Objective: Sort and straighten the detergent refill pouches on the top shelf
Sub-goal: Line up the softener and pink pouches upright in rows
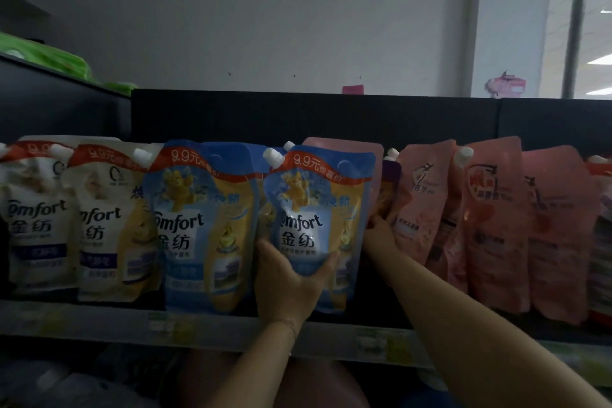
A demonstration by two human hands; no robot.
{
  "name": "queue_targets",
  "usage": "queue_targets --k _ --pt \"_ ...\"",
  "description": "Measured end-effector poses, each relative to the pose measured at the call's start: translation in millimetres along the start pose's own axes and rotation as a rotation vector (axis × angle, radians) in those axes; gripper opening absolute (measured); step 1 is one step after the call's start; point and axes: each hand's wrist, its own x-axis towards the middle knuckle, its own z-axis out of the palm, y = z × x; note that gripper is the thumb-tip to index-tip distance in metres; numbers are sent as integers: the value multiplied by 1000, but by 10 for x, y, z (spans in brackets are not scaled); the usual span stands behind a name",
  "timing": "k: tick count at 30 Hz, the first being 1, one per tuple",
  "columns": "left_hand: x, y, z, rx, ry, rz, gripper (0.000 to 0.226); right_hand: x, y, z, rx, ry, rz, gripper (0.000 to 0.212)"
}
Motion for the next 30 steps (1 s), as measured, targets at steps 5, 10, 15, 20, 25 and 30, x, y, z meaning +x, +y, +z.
queue_targets --k 5,10,15,20,25,30 --pt "5 22 14 58 27 -5 80 -212 -154 -81 -202 78 -19 18" --pt "82 -1 104 101 50 -55 78 -561 -169 -287 -190 196 -117 9" --pt "235 -79 232 210 -26 -182 91 -741 -137 -430 -339 345 -256 18" --pt "378 -41 301 512 -170 -253 106 -771 -89 -385 -379 309 -390 27" --pt "508 45 247 723 -318 -215 110 -792 -31 -458 -476 137 -423 29" --pt "497 101 33 507 -488 -164 134 -795 18 -474 -580 44 -297 60"
